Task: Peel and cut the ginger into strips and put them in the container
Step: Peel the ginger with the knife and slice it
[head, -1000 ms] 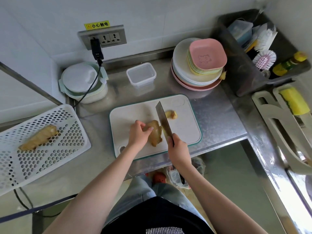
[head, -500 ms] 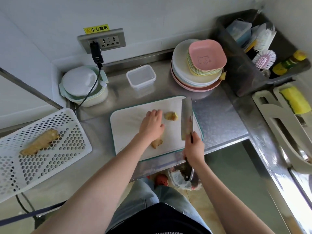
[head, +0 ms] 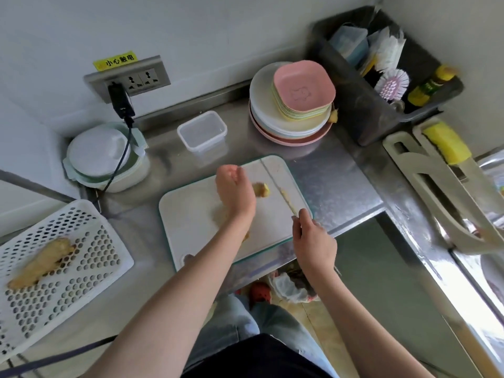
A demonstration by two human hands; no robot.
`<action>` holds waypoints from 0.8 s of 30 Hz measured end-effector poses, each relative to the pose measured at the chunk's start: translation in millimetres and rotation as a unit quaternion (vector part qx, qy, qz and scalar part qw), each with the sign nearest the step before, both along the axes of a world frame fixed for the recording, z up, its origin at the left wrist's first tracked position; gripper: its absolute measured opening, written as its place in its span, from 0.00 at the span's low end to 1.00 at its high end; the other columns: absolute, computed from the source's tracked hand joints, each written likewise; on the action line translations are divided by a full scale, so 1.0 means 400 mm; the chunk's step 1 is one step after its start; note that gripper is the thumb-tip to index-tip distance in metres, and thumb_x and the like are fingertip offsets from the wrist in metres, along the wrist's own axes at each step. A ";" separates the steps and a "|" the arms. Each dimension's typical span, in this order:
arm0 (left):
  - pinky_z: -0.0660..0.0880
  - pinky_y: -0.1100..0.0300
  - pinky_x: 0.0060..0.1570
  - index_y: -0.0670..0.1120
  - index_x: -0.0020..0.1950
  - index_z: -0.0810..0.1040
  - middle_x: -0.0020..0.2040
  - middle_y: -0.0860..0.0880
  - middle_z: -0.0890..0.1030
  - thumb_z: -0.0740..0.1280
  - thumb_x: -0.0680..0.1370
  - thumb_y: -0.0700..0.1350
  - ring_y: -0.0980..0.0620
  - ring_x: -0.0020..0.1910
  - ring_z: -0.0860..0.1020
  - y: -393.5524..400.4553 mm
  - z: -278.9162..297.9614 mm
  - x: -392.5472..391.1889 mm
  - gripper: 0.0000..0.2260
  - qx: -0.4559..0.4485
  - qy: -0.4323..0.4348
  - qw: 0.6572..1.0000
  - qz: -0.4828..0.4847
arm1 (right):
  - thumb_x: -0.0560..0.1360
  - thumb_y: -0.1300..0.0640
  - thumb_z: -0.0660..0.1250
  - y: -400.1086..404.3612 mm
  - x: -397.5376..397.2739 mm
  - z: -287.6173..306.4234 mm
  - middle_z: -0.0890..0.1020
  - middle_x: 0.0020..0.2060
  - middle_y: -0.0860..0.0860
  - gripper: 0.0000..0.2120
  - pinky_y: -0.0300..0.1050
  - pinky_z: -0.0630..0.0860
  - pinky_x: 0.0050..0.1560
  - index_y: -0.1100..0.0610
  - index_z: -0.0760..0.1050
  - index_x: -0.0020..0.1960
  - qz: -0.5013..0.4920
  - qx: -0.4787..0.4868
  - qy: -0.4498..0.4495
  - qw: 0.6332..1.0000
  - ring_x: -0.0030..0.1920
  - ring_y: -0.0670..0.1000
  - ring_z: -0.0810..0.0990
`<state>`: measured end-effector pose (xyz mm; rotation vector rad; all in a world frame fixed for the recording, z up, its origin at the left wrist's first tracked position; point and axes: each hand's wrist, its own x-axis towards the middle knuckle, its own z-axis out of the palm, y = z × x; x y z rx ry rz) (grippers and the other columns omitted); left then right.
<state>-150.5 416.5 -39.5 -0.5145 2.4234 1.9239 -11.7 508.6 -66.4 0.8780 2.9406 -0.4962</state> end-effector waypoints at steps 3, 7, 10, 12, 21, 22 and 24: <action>0.71 0.58 0.48 0.40 0.48 0.75 0.47 0.45 0.77 0.63 0.74 0.44 0.47 0.46 0.74 -0.037 -0.007 0.008 0.08 -0.103 0.175 0.974 -0.096 | 0.76 0.54 0.68 0.002 -0.009 0.004 0.82 0.37 0.53 0.12 0.46 0.71 0.29 0.57 0.69 0.55 0.036 0.109 -0.050 0.992 0.32 0.58 0.80; 0.69 0.55 0.56 0.48 0.53 0.81 0.51 0.51 0.81 0.70 0.70 0.55 0.48 0.54 0.74 -0.052 -0.039 -0.021 0.16 -0.301 0.274 0.821 -0.400 | 0.63 0.55 0.80 0.006 0.001 -0.004 0.83 0.33 0.52 0.30 0.44 0.72 0.29 0.55 0.62 0.53 0.054 0.154 -0.071 0.984 0.30 0.56 0.80; 0.63 0.51 0.67 0.51 0.62 0.79 0.60 0.53 0.79 0.72 0.70 0.56 0.48 0.63 0.70 -0.041 -0.043 -0.035 0.22 -0.323 0.221 0.757 -0.523 | 0.60 0.56 0.82 0.013 -0.004 0.003 0.82 0.30 0.51 0.32 0.43 0.71 0.28 0.55 0.61 0.50 0.066 0.177 -0.046 0.981 0.28 0.55 0.79; 0.54 0.49 0.72 0.52 0.67 0.74 0.66 0.54 0.75 0.71 0.72 0.56 0.50 0.68 0.65 -0.029 -0.042 -0.043 0.25 -0.322 0.175 0.743 -0.559 | 0.57 0.57 0.83 0.021 -0.001 0.001 0.82 0.29 0.51 0.34 0.42 0.71 0.28 0.56 0.63 0.51 0.081 0.193 -0.044 0.977 0.27 0.55 0.79; 0.56 0.53 0.68 0.50 0.49 0.82 0.48 0.51 0.82 0.73 0.70 0.52 0.51 0.52 0.74 0.011 -0.033 -0.093 0.11 -0.329 0.059 0.715 -0.614 | 0.69 0.55 0.74 0.023 0.023 -0.008 0.83 0.43 0.49 0.31 0.45 0.70 0.37 0.55 0.55 0.59 0.141 0.179 -0.059 0.972 0.40 0.54 0.81; 0.63 0.57 0.61 0.47 0.48 0.82 0.46 0.50 0.82 0.74 0.69 0.49 0.50 0.50 0.75 0.009 -0.039 -0.101 0.10 -0.309 0.060 0.745 -0.588 | 0.65 0.56 0.77 0.020 0.025 -0.013 0.83 0.37 0.48 0.32 0.44 0.69 0.33 0.55 0.57 0.57 0.145 0.189 -0.057 0.970 0.35 0.54 0.80; 0.70 0.61 0.46 0.44 0.45 0.82 0.43 0.48 0.82 0.75 0.69 0.44 0.50 0.44 0.77 0.003 -0.043 -0.120 0.07 -0.248 0.034 0.817 -0.519 | 0.61 0.60 0.78 0.020 0.042 -0.021 0.81 0.31 0.48 0.34 0.43 0.69 0.31 0.56 0.59 0.56 0.163 0.186 -0.065 0.967 0.31 0.54 0.79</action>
